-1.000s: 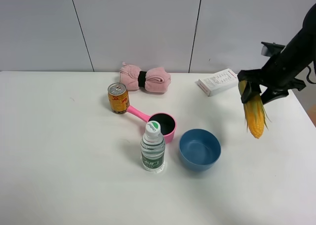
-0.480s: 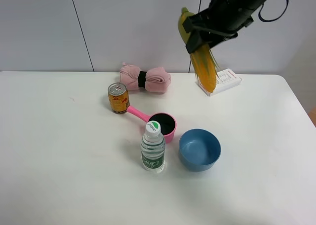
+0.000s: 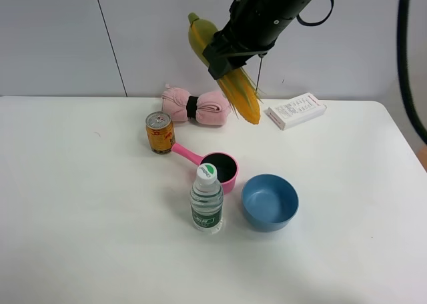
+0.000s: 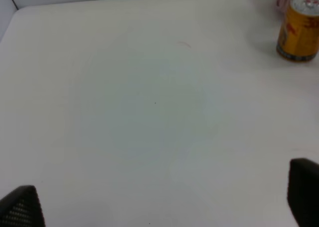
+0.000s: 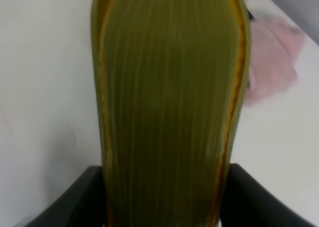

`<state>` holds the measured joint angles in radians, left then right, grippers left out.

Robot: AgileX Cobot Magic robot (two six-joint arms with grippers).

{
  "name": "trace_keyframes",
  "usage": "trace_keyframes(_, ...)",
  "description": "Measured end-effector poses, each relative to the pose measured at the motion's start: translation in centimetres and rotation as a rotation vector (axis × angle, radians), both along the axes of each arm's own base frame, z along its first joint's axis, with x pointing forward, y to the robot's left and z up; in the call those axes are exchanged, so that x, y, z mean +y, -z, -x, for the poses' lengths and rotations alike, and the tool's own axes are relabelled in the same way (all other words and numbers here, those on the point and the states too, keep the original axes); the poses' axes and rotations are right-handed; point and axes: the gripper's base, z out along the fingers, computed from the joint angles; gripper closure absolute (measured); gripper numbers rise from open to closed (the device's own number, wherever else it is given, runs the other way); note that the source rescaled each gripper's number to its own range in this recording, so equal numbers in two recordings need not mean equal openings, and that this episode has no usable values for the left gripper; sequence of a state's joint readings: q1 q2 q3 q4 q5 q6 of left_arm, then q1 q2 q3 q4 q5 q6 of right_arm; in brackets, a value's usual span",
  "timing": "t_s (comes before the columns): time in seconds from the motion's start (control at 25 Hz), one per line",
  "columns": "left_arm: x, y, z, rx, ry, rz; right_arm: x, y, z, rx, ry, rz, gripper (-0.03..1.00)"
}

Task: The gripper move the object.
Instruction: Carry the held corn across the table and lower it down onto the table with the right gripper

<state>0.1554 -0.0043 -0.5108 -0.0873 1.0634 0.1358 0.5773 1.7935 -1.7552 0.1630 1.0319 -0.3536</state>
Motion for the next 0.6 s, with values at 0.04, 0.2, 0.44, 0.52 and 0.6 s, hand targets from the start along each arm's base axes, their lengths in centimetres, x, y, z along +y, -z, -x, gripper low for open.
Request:
trace_keyframes(0.04, 0.0, 0.0, 0.0, 0.000, 0.000, 0.000, 0.6, 0.3, 0.0, -0.005, -0.024, 0.011, 0.97)
trace_keyframes(0.2, 0.0, 0.0, 0.0, 0.000, 0.000, 0.000, 3.2, 1.9, -0.2, -0.036, -0.104, 0.035, 0.97)
trace_keyframes(0.44, 0.0, 0.0, 0.0, 0.000, 0.000, 0.000, 7.7, 3.3, 0.3, -0.082, -0.207, 0.022, 0.97)
trace_keyframes(0.52, 0.0, 0.0, 0.0, 0.000, 0.000, 0.000, 9.1, 3.4, 0.7, -0.095, -0.239, 0.015, 0.97)
trace_keyframes(0.6, 0.0, 0.0, 0.0, 0.000, 0.000, 0.000, 10.3, 3.7, 1.1, -0.102, -0.269, 0.012, 0.97)
